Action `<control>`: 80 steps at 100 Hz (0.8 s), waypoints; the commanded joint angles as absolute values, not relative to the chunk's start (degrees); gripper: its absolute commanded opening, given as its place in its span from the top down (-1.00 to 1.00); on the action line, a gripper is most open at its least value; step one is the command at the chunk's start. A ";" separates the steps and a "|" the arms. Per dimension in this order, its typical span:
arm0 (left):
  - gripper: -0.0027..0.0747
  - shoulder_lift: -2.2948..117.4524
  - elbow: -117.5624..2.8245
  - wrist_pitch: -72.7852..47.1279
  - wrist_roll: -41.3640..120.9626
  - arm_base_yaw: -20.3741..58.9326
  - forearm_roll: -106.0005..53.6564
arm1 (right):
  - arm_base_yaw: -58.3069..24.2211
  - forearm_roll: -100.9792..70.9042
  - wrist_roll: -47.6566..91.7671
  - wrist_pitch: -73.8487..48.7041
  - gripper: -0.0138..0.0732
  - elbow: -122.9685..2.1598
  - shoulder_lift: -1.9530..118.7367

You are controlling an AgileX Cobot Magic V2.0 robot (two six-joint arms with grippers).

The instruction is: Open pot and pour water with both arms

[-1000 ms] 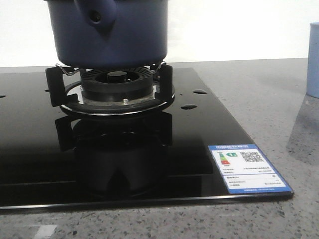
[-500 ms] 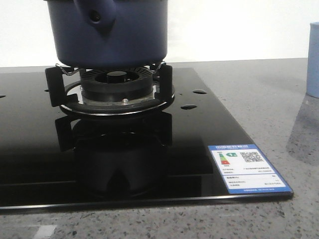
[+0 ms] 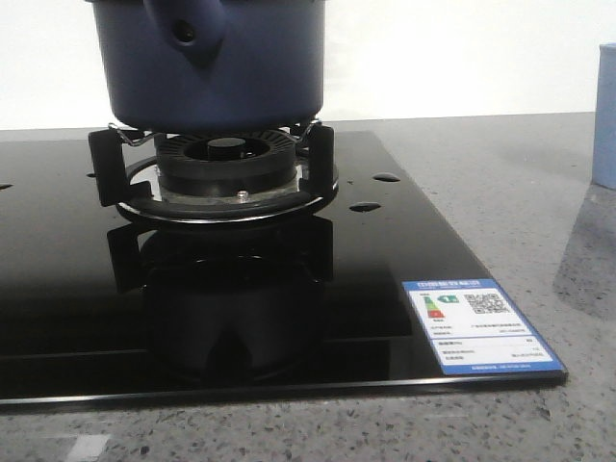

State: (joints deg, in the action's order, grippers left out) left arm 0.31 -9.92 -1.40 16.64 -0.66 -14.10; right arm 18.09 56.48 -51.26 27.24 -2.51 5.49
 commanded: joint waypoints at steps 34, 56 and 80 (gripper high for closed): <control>0.98 -1.90 0.59 2.22 4.87 -1.02 -5.08 | 18.02 55.30 -50.72 29.02 0.82 -3.92 6.10; 0.98 -1.90 0.59 2.32 4.86 -1.02 -6.16 | 18.02 55.30 -50.72 29.02 0.82 -3.92 6.10; 0.98 -1.90 0.59 2.32 4.86 -1.02 -6.16 | 18.02 55.30 -50.72 29.02 0.82 -3.92 6.10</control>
State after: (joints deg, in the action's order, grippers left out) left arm -0.20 0.07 -1.92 5.44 -1.14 -5.57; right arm 18.09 56.48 -51.26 27.24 -2.51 5.49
